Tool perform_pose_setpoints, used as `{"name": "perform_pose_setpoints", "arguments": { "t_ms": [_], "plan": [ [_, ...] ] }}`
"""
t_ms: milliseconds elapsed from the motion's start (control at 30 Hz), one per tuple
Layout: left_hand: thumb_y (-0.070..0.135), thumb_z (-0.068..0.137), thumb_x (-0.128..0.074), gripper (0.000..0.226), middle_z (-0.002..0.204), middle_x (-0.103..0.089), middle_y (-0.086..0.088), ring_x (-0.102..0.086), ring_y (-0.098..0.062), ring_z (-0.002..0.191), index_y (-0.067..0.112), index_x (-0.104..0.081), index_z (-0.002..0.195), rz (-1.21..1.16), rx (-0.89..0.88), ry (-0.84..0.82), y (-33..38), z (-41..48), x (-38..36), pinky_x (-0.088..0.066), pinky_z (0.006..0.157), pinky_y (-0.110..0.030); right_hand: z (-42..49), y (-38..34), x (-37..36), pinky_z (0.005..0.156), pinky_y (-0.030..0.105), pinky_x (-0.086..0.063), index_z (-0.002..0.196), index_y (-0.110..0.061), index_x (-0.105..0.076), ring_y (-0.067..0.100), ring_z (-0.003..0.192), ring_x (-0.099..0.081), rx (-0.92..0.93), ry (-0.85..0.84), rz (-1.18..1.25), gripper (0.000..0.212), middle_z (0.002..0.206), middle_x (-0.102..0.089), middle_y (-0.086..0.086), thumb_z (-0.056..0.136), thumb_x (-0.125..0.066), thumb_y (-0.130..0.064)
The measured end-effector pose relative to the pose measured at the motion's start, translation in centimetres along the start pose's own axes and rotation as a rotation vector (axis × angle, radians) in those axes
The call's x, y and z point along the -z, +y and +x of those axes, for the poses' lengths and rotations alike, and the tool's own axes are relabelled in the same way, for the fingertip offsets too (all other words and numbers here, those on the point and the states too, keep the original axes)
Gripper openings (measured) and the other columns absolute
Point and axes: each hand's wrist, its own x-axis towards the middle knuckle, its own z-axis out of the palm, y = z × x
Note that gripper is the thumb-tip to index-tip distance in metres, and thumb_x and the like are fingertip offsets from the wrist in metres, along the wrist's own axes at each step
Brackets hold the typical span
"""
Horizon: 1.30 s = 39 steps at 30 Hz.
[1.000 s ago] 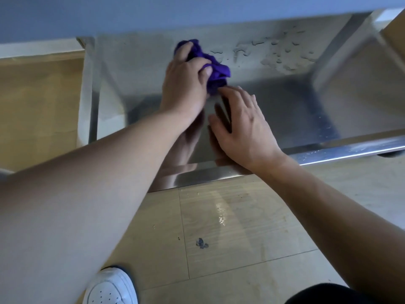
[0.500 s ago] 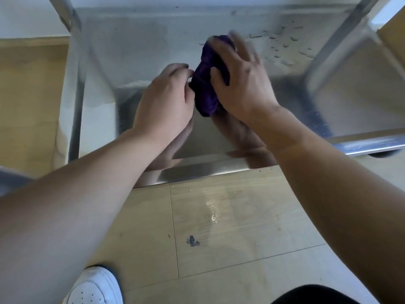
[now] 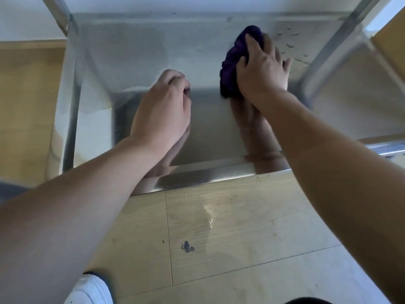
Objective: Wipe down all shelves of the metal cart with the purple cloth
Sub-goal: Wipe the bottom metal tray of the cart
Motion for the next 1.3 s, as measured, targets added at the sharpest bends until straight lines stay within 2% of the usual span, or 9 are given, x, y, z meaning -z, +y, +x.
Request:
{"name": "perform_pose_setpoints", "arguments": {
  "t_ms": [67,167,333,500,700,933,1133,1233,1300],
  "plan": [
    [0.009,0.092,-0.043,0.024,0.118,-0.058,-0.002,-0.060,-0.021,0.099,0.007,-0.065,0.101,-0.002,0.016,0.002,0.2,0.0,0.0,-0.046,0.083,-0.031,-0.7,-2.0,-0.5,0.115,0.062,-0.002,0.149,-0.035,-0.026,0.035,0.146,-0.013,-0.052,-0.017,-0.013,0.056,0.162,-0.011,0.003,0.094,-0.030,-0.044],
    [0.008,0.092,-0.043,0.026,0.119,-0.058,-0.004,-0.060,-0.024,0.098,0.005,-0.065,0.105,0.005,0.021,-0.003,0.3,0.0,0.3,-0.046,0.084,-0.033,-1.9,-5.3,-1.4,0.113,0.064,0.000,0.147,-0.041,-0.026,0.037,0.146,-0.011,0.114,-0.046,-0.025,0.058,0.163,-0.009,0.002,0.092,-0.030,-0.059],
    [0.009,0.092,-0.045,0.026,0.120,-0.059,-0.003,-0.061,-0.024,0.097,0.006,-0.067,0.106,0.022,-0.001,-0.007,0.4,0.0,0.6,-0.049,0.084,-0.033,-0.8,-4.5,-1.1,0.118,0.054,-0.007,0.149,-0.039,-0.027,0.026,0.145,-0.020,0.253,-0.051,0.024,0.053,0.161,-0.017,-0.002,0.097,-0.034,-0.044],
    [0.013,0.089,-0.048,0.022,0.118,-0.058,-0.003,-0.061,-0.027,0.096,0.008,-0.065,0.103,0.120,-0.007,-0.008,2.3,0.4,0.0,-0.053,0.075,-0.044,-0.3,-0.3,-0.2,0.118,0.054,-0.006,0.149,-0.037,-0.028,0.025,0.145,-0.020,0.122,-0.012,0.037,0.053,0.160,-0.018,-0.002,0.097,-0.035,-0.041],
    [0.014,0.090,-0.051,0.023,0.117,-0.058,-0.003,-0.060,-0.022,0.099,0.008,-0.065,0.106,0.003,-0.114,-0.068,5.7,0.0,-2.4,-0.054,0.075,-0.040,-0.8,3.2,1.2,0.119,0.050,-0.009,0.149,-0.037,-0.027,0.025,0.145,-0.021,0.103,-0.011,0.016,0.053,0.161,-0.018,-0.003,0.097,-0.037,-0.040],
    [0.011,0.088,-0.050,0.019,0.112,-0.059,-0.005,-0.059,-0.023,0.095,0.006,-0.065,0.099,0.042,-0.109,-0.048,5.9,-0.1,-3.2,-0.046,0.072,-0.032,-0.5,5.9,1.5,0.116,0.058,-0.003,0.146,-0.038,-0.030,0.031,0.145,-0.017,-0.216,0.057,0.010,0.051,0.162,-0.013,-0.001,0.095,-0.035,-0.040],
    [0.016,0.090,-0.049,0.024,0.114,-0.059,-0.004,-0.059,-0.023,0.097,0.007,-0.066,0.105,0.028,-0.113,-0.052,6.0,-0.2,-3.0,-0.047,0.075,-0.033,-0.1,1.0,-0.3,0.116,0.057,-0.008,0.145,-0.042,-0.032,0.028,0.145,-0.018,0.113,-0.006,0.016,0.051,0.161,-0.016,-0.003,0.094,-0.036,-0.044],
    [0.013,0.089,-0.051,0.024,0.116,-0.060,-0.002,-0.060,-0.021,0.096,0.008,-0.067,0.107,0.015,-0.113,-0.059,6.0,-0.3,-3.0,-0.051,0.075,-0.033,0.8,2.8,0.4,0.118,0.051,-0.011,0.146,-0.043,-0.032,0.023,0.145,-0.022,0.135,-0.015,0.052,0.052,0.160,-0.020,-0.004,0.095,-0.038,-0.043],
    [0.011,0.089,-0.051,0.025,0.116,-0.060,-0.003,-0.061,-0.021,0.096,0.007,-0.068,0.106,0.016,-0.111,-0.057,5.9,-0.3,-3.0,-0.053,0.075,-0.036,1.5,5.4,1.2,0.118,0.048,-0.011,0.146,-0.041,-0.034,0.024,0.144,-0.025,0.057,0.014,0.054,0.052,0.160,-0.022,-0.003,0.095,-0.040,-0.041]
  ]
}}
